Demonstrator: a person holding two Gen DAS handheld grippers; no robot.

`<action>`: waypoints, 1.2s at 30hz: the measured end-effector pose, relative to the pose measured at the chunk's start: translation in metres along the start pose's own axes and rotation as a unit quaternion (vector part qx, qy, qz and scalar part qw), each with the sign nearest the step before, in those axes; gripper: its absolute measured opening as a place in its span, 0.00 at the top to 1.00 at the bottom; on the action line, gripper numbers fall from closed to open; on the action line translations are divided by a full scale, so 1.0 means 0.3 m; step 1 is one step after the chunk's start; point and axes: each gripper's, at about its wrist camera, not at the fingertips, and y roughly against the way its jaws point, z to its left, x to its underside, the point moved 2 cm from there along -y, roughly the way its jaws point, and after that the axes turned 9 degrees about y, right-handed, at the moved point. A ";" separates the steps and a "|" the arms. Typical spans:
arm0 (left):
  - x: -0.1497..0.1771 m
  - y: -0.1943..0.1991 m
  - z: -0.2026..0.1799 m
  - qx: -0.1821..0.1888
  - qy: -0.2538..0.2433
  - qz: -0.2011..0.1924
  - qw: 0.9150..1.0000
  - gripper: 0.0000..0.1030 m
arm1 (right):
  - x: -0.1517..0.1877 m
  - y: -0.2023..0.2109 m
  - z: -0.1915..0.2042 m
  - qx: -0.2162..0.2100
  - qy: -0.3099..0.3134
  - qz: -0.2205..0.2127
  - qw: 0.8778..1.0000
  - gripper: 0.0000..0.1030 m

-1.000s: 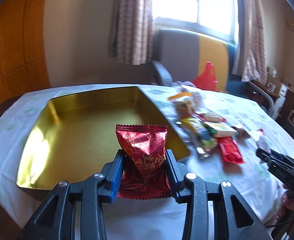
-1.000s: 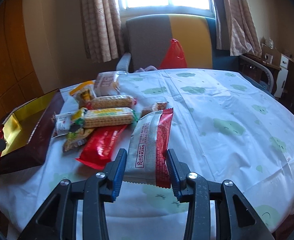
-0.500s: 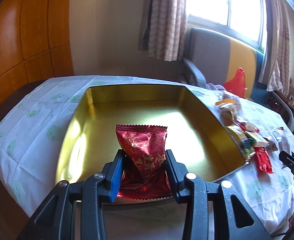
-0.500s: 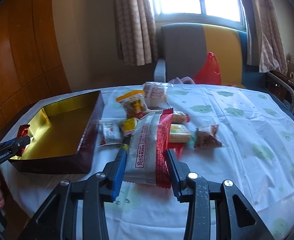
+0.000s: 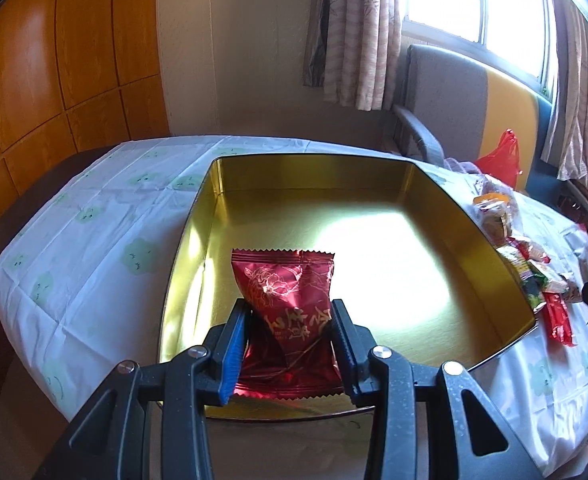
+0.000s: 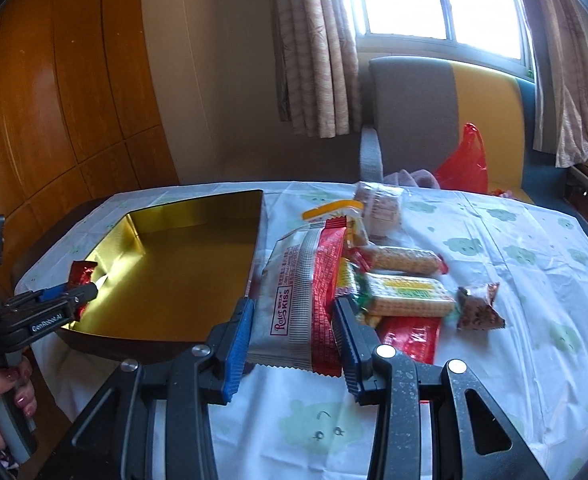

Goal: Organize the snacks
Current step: 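Lower both held packets into the gold tin and open both tools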

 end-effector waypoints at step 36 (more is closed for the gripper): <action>0.024 -0.067 0.052 -0.046 0.000 0.030 0.998 0.60 | -0.088 -0.230 0.226 -0.063 0.071 0.054 0.994 0.60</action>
